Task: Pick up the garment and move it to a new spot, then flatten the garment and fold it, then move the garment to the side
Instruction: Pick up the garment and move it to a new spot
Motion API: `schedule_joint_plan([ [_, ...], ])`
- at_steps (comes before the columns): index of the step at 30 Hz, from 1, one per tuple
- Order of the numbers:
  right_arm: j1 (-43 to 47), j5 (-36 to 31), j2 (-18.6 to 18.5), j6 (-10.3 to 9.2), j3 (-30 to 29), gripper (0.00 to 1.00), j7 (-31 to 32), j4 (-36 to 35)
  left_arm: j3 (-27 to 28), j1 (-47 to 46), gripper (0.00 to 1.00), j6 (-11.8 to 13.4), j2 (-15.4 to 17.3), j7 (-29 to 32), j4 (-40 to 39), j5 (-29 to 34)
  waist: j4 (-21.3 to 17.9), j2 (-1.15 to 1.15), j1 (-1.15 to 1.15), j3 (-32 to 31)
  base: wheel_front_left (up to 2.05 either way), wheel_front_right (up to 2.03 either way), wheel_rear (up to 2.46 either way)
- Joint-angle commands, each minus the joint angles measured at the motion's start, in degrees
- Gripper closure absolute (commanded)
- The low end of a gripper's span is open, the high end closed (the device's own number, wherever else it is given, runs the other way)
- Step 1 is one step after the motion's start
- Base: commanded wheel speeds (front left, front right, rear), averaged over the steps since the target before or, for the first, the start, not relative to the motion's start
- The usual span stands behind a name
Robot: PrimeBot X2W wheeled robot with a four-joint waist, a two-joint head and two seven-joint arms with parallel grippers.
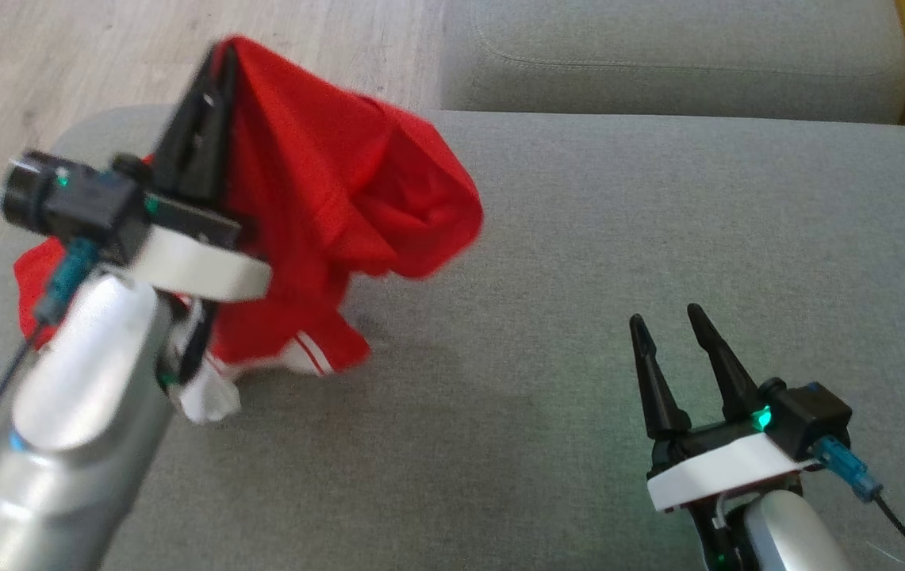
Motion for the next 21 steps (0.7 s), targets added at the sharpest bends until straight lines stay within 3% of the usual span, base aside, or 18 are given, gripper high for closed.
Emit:
schedule_joint_plan([
  [1,-0.9,0.0,-0.2,-0.04,1.4,0.0,-0.6,-1.6,1.8,-1.8,1.0,0.2,1.4,0.0,-2.7,-0.1,-0.2,0.0,0.01,0.0,0.0,0.0,0.0],
  [11,-2.6,1.2,-0.2,-0.04,1.6,0.0,-0.6,-2.2,0.1,-1.1,1.0,0.7,-0.5,3.5,-11.2,-1.8,-6.1,0.0,0.01,1.9,0.0,0.0,0.0],
  [21,-5.3,3.6,-0.2,-0.04,3.0,0.0,-0.6,-3.5,-3.5,-6.4,1.0,0.1,-4.2,6.0,-11.1,-0.3,-16.6,0.0,0.01,6.0,0.0,0.0,0.0],
])
